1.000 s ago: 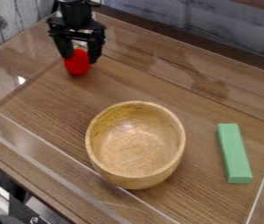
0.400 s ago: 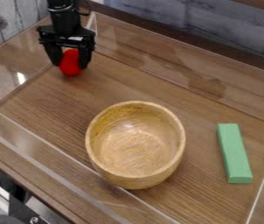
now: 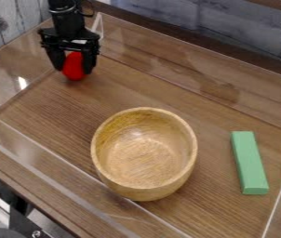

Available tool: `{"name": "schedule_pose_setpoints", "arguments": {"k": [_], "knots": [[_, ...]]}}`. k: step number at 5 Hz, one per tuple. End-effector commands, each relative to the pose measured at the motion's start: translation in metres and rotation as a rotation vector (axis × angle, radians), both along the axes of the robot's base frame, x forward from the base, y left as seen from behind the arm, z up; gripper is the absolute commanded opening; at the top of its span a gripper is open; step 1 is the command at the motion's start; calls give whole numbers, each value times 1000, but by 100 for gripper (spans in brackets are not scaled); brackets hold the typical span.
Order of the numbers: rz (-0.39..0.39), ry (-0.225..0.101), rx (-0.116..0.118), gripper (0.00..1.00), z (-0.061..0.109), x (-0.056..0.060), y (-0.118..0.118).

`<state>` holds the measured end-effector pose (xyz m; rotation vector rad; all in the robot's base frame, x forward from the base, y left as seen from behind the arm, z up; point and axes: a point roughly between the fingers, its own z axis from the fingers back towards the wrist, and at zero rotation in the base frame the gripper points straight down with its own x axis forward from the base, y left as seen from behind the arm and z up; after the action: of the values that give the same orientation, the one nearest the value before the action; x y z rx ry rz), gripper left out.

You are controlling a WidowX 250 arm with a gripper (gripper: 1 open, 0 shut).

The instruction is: Move the red fruit to the right

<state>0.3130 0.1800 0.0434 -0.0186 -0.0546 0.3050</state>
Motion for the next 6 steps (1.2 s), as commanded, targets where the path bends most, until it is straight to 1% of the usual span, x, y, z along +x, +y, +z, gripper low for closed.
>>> {"name": "schedule_pose_setpoints", "arguments": {"k": [1, 3, 5, 6], "knots": [[-25, -63, 30, 100, 18, 13, -2], [10, -70, 23, 100, 15, 7, 0], [14, -80, 16, 100, 21, 6, 1], [2, -81, 16, 0, 15, 10, -2]]}}
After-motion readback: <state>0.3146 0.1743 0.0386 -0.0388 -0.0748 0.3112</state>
